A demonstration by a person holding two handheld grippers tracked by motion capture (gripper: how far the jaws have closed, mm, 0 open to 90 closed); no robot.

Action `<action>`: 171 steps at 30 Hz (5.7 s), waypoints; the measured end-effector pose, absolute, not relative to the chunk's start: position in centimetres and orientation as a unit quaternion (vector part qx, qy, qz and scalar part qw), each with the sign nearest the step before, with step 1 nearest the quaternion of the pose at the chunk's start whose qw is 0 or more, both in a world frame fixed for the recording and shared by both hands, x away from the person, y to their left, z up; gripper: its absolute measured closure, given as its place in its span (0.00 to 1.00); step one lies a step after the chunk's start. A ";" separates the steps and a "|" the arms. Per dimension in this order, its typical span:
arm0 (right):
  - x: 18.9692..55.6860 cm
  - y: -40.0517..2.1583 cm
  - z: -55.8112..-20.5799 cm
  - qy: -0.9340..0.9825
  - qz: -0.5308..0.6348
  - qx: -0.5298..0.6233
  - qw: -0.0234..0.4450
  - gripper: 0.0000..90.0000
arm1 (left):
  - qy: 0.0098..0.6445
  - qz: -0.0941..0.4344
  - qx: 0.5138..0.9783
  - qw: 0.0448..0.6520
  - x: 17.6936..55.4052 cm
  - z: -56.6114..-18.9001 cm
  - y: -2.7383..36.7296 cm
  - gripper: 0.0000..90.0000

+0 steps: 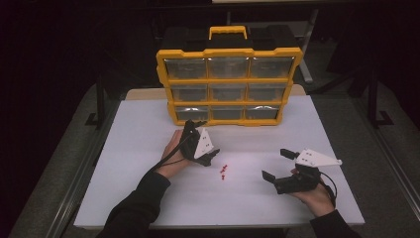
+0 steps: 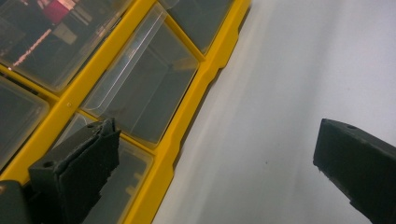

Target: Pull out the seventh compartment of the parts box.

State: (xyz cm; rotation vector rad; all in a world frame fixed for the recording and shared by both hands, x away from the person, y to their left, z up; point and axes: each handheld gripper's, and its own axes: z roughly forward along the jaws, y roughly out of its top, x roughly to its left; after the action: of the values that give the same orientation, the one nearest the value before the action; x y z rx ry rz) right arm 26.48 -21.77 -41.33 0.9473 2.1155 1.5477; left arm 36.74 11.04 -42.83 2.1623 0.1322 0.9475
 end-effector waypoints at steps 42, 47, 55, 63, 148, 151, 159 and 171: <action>26.5 -21.8 -41.4 0.747 0.547 0.337 0.175 0.00 | -0.034 0.466 0.836 0.288 36.0 -43.6 10.2 0.00; 26.5 -21.8 -41.4 0.747 0.546 0.337 0.175 0.00 | -0.041 0.474 0.834 0.280 35.9 -43.7 10.1 0.00; 26.5 -21.8 -41.4 0.747 0.546 0.337 0.175 0.00 | -0.059 0.491 0.830 0.259 35.8 -44.0 9.9 0.00; 26.5 -21.7 -41.4 0.747 0.546 0.337 0.175 0.00 | -0.075 0.513 0.821 0.237 35.7 -44.3 9.7 0.00; 26.2 -21.8 -41.3 0.744 0.551 0.337 0.173 0.00 | -0.003 0.648 0.758 0.068 40.1 -44.0 10.9 0.38; 26.3 -21.8 -41.3 0.743 0.551 0.338 0.173 0.00 | -0.004 0.651 0.757 0.062 40.3 -44.1 10.9 0.41; 26.3 -21.8 -41.3 0.743 0.551 0.337 0.173 0.00 | -0.009 0.655 0.754 0.053 40.8 -44.0 10.8 0.51; 26.3 -21.9 -41.3 0.742 0.553 0.338 0.175 0.00 | -0.007 0.655 0.755 0.037 41.4 -43.9 11.0 0.66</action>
State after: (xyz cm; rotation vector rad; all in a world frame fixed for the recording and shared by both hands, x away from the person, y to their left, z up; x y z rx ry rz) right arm 26.29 -21.92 -41.27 0.9571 2.1017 1.5667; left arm 41.42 10.99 -43.91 2.3185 -0.0213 2.0098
